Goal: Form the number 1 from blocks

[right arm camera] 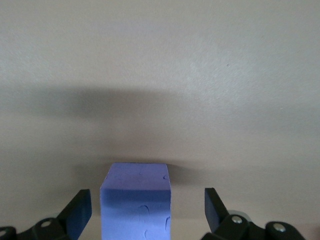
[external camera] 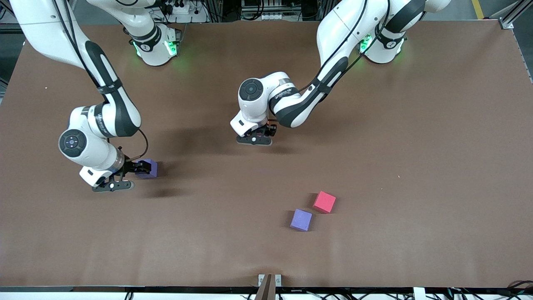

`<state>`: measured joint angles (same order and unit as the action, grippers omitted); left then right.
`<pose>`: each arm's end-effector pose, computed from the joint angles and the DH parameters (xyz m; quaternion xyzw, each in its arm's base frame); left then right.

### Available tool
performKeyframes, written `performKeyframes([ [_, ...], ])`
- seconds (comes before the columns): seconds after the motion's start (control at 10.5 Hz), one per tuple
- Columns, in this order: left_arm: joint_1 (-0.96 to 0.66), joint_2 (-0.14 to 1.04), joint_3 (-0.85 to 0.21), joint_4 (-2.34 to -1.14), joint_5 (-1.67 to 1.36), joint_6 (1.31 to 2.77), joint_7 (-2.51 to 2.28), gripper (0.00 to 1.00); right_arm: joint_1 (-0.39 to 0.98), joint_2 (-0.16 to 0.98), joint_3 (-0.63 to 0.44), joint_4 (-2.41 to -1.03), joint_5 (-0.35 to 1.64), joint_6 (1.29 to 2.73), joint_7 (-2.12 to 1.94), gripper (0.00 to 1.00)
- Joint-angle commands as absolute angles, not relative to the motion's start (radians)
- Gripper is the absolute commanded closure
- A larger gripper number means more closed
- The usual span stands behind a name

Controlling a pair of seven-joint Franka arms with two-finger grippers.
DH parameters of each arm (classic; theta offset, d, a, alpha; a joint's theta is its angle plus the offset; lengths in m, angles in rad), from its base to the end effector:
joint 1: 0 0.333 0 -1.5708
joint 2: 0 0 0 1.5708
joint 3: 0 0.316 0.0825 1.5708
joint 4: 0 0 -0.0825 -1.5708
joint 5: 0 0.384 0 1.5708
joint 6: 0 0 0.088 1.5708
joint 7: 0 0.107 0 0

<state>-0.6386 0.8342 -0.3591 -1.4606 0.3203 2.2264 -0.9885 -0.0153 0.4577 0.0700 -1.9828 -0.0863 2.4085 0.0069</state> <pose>0.4356 -0.5713 0.2055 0.9987 -0.0496 -0.0074 0.0001 0.6082 0.0316 0.2307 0.9984 0.0530 -0.0146 0.0133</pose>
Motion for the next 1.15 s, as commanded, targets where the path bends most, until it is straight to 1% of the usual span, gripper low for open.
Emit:
performKeyframes([
  [0.0, -0.650, 0.827, -0.351, -1.471, 0.330, 2.218, -1.011, 0.90, -0.043, 0.465, 0.083, -2.002, -0.104, 2.430, 0.002, 0.00],
  [0.1, -0.650, 0.824, -0.351, -1.470, 0.330, 2.214, -1.017, 0.83, -0.044, 0.472, 0.083, -2.002, -0.104, 2.437, 0.002, 0.00],
  [0.19, -0.649, 0.824, -0.351, -1.467, 0.330, 2.214, -1.053, 0.79, -0.044, 0.480, 0.083, -2.002, -0.104, 2.444, 0.002, 0.00],
  [0.29, -0.650, 0.822, -0.350, -1.465, 0.339, 2.214, -1.115, 0.01, -0.044, 0.486, 0.084, -2.002, -0.104, 2.445, 0.002, 0.03],
  [0.38, -0.644, 0.815, -0.347, -1.462, 0.345, 2.214, -1.147, 0.00, -0.044, 0.489, 0.084, -2.002, -0.104, 2.445, 0.002, 0.13],
  [0.48, -0.637, 0.799, -0.347, -1.460, 0.344, 2.214, -1.150, 0.00, -0.044, 0.492, 0.084, -2.002, -0.104, 2.445, 0.002, 0.27],
  [0.57, -0.631, 0.784, -0.345, -1.457, 0.344, 2.214, -1.157, 0.00, -0.043, 0.492, 0.084, -2.002, -0.103, 2.444, 0.002, 0.62],
  [0.67, -0.620, 0.767, -0.333, -1.456, 0.344, 2.214, -1.163, 0.00, -0.043, 0.491, 0.084, -2.000, -0.103, 2.435, 0.003, 1.00],
  [0.76, -0.609, 0.743, -0.316, -1.456, 0.342, 2.214, -1.166, 0.00, -0.044, 0.477, 0.086, -1.994, -0.103, 2.419, 0.005, 1.00],
  [0.86, -0.592, 0.708, -0.272, -1.454, 0.341, 2.214, -1.164, 0.00, -0.046, 0.451, 0.092, -1.987, -0.101, 2.389, 0.012, 1.00],
  [1.05, -0.522, 0.648, -0.245, -1.454, 0.344, 2.212, -1.154, 0.00, -0.017, 0.370, 0.094, -1.980, -0.094, 2.353, 0.017, 1.00],
])
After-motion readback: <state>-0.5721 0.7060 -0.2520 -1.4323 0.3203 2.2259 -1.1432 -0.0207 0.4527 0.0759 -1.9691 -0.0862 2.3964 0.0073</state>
